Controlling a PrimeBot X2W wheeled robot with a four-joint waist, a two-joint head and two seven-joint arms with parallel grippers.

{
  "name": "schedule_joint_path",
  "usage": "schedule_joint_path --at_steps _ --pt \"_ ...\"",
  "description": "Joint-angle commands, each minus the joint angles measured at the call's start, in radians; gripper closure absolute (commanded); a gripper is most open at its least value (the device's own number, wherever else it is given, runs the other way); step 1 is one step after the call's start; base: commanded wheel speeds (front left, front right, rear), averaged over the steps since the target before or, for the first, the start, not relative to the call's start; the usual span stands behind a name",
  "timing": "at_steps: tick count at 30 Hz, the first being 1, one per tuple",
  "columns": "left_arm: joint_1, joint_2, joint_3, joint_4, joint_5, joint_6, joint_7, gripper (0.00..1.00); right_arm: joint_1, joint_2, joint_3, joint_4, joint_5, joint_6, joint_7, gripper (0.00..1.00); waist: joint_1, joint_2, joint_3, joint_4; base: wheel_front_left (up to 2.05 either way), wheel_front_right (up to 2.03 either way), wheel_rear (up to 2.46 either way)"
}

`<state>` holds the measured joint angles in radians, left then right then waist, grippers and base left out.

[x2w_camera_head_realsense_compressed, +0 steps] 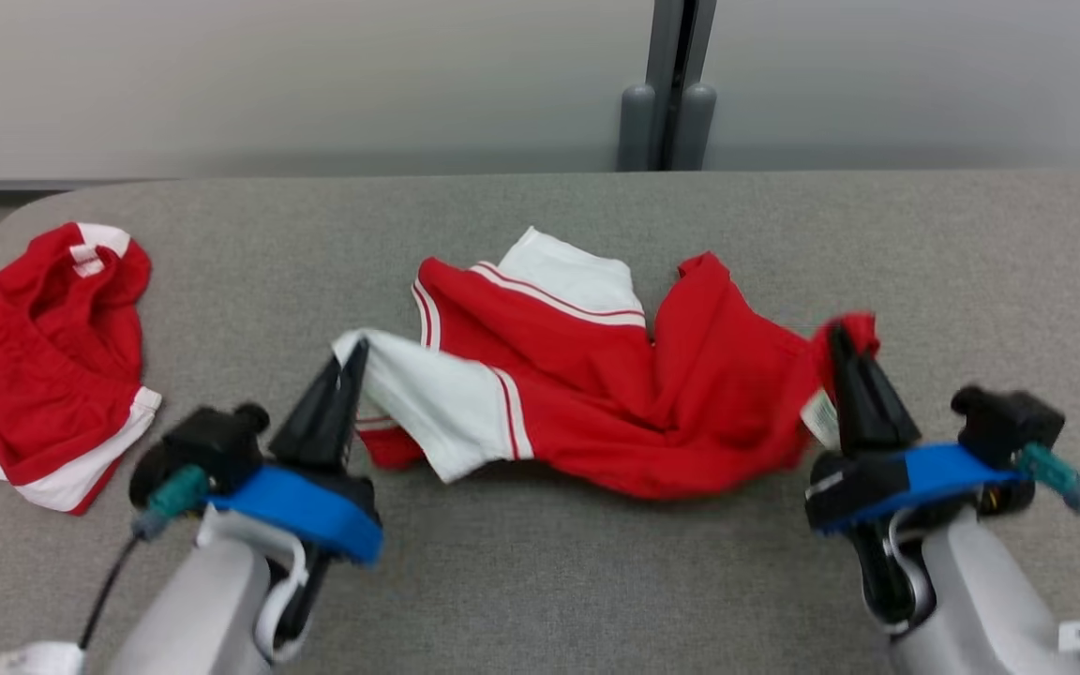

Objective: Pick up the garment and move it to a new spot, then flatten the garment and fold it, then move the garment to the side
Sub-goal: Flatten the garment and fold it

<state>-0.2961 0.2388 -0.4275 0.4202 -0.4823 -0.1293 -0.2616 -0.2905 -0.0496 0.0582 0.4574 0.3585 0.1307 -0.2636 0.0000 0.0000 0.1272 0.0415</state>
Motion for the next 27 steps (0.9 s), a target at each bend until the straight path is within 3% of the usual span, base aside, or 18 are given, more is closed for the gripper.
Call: schedule_joint_path --at_steps 1,8,15,27 --pt "-0.083 0.015 0.021 -0.014 -0.001 0.0 -0.004 1.0 -0.088 -0.002 0.015 -0.01 0.026 0.0 0.003 1.0 0.0 0.0 0.031 0.005 0.0 0.0 0.0" --pt "-0.408 0.08 0.052 -0.029 -0.029 -0.001 0.037 1.0 -0.473 -0.002 0.026 0.032 0.087 0.0 0.023 1.0 0.0 0.0 0.161 -0.006 0.0 0.0 0.0" --pt "-0.763 0.144 0.039 0.044 -0.093 -0.001 0.073 1.0 -0.872 -0.002 0.001 0.183 0.115 0.0 0.041 1.0 0.0 0.0 0.277 -0.027 0.0 0.0 0.0" --pt "-1.276 0.132 -0.054 0.233 -0.161 -0.001 0.049 1.0 -1.342 -0.027 -0.103 0.479 0.07 0.0 0.021 1.0 0.0 0.0 0.37 -0.041 0.0 0.0 0.0"
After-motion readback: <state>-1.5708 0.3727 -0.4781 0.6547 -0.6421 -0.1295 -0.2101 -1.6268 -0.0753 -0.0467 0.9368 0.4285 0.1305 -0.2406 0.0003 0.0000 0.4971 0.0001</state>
